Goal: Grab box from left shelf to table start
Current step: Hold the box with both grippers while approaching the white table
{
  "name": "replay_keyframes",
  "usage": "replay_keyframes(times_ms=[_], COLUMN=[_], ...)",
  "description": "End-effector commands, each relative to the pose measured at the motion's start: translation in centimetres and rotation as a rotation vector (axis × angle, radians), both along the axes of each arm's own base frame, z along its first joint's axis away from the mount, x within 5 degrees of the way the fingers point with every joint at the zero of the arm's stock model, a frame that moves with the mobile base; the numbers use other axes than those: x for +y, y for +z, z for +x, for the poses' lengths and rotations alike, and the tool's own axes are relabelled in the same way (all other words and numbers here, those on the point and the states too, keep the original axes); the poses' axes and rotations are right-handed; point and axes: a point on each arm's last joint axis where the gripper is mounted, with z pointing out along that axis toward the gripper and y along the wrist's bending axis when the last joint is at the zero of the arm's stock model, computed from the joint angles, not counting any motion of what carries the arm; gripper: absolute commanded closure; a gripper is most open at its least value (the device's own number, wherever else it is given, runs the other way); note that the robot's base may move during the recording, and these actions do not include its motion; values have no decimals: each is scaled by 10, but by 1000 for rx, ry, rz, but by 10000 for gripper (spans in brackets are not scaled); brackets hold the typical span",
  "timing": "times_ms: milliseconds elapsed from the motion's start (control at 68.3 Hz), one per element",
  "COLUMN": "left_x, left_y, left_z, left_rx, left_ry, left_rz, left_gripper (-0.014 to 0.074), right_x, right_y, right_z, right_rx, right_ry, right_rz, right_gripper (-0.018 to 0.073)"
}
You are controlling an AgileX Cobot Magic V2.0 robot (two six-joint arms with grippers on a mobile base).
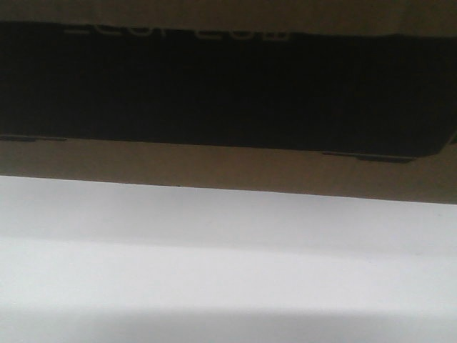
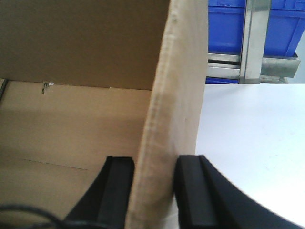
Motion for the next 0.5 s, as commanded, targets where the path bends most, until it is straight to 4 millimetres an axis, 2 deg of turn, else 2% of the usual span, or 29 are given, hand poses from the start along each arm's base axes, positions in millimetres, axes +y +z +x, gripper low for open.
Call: replay_keyframes(times_ms=[0,483], left_x=[-2,-2], left_y=[26,26], left_z=[-7,-7], left_rx=[-165,-165], left_ry=[-31,-31], left_rz=[-139,-139], left_gripper=[693,693], right_x=[-4,-4], right_y=[25,25], right_z=[-1,-1], right_rx=[-207,-207], right_ry=[-44,-44], right_rz=[-17,-17], right_gripper=[501,501])
